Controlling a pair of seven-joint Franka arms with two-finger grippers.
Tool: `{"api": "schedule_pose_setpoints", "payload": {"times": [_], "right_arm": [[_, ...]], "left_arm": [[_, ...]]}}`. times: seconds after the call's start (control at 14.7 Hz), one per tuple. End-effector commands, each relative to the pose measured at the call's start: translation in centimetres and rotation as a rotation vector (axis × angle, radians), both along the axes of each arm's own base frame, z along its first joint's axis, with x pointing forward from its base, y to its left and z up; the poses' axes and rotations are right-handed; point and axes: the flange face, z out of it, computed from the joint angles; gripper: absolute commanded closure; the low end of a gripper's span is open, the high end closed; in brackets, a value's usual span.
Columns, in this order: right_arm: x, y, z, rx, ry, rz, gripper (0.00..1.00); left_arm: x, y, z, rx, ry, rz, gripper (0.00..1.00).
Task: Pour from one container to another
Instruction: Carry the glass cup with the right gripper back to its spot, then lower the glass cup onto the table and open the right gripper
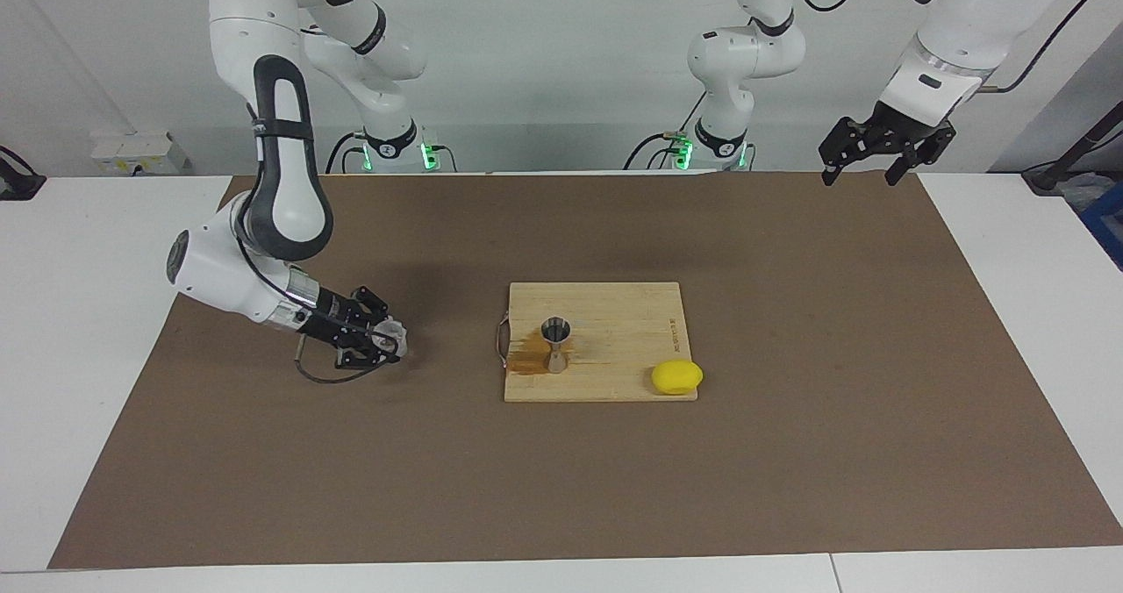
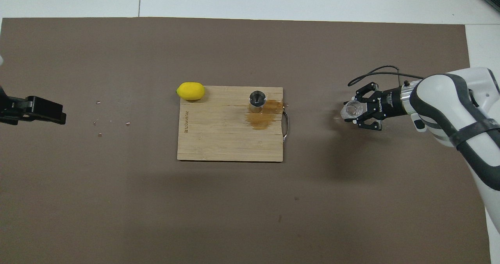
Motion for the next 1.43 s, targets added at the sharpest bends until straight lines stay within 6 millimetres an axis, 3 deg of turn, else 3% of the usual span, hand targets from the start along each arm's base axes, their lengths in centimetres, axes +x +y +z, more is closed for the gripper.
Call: {"api": "schedule_pose_setpoints", "payload": {"times": [0.0,0.41,0.75,0.82,0.88,0.95,1.09,1.36], "right_arm": [[-1.1,-2.5,-1.0,0.056,-0.013,0.012,1.00],[-2.6,-5.8,-3.3,0.086,-0.031,0.038,1.00],[-3.8,-6.6,-4.3,0.086,-0.031,0.041,1.00],[-4.2,-6.6,-4.5,0.085,-0.031,0.045,0.84],[-4.6,-6.6,-4.8,0.084,-0.042,0.064,0.24],[-4.6,-6.7,-4.8,0.084,-0.043,0.065,0.02],[-4.8,-6.9,-4.5,0.078,-0.043,0.065,0.01],[-5.1,-9.4,-3.4,0.060,-0.067,0.036,0.00]], "left_arm": [[-0.9,0.4,0.0,0.002,-0.005,0.002,0.00],[-0.9,0.4,0.0,0.002,-0.005,0.000,0.00],[-0.9,0.4,0.0,0.002,-0.005,0.002,0.00],[-0.9,0.4,0.0,0.002,-0.005,0.002,0.00],[-0.9,0.4,0.0,0.002,-0.005,0.002,0.00],[-0.9,0.4,0.1,0.002,-0.006,0.000,0.00],[-0.9,0.4,0.0,0.002,-0.005,0.002,0.00],[-0.9,0.4,0.0,0.002,-0.005,0.002,0.00]]}}
